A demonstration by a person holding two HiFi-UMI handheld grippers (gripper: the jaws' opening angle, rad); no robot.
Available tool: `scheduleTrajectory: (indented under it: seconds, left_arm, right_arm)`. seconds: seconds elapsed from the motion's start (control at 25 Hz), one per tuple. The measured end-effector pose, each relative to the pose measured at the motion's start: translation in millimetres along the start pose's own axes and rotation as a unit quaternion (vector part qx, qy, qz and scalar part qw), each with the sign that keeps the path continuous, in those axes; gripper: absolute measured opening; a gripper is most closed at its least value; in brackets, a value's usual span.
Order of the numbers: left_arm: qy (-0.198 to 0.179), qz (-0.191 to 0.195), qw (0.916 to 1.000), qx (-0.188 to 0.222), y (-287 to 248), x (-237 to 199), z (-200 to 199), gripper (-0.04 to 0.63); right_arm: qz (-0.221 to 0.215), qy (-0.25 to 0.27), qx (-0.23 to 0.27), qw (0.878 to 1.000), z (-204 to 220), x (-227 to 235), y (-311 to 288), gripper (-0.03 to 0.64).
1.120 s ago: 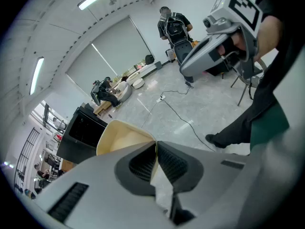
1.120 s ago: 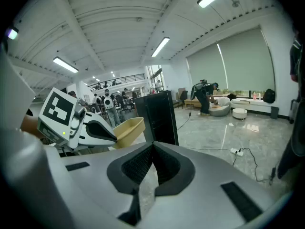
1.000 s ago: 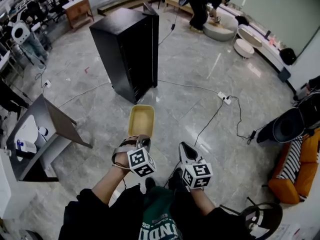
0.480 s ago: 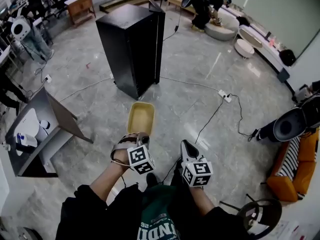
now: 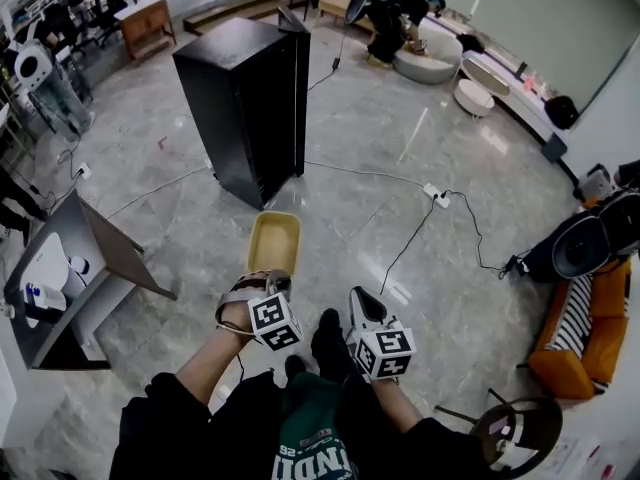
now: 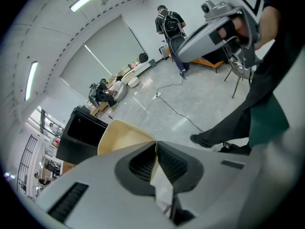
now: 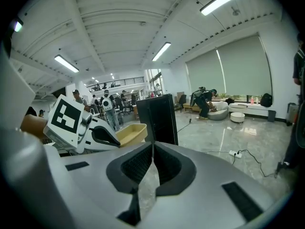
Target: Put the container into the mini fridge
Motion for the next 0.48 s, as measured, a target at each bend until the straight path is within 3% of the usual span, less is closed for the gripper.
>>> scheduleTrajectory:
  seconds: [0.48]
  left_arm:
    - [0.022,-0.005,0.9997,-0.011,-32.5,-55.4,-34.9,0.021]
  right_arm:
    - [-0.023,0.009,0.0,1.0,-41.7,43.4,-53.3,0.037]
Point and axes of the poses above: the fingertips, and each gripper's own axes: y backward along the fingers, x to its right, z out of its underside, the point moved 6 cm from there along y, backward along the fingers, and after that the axes turned 9 degrees about -x, right-handed, at the moved point
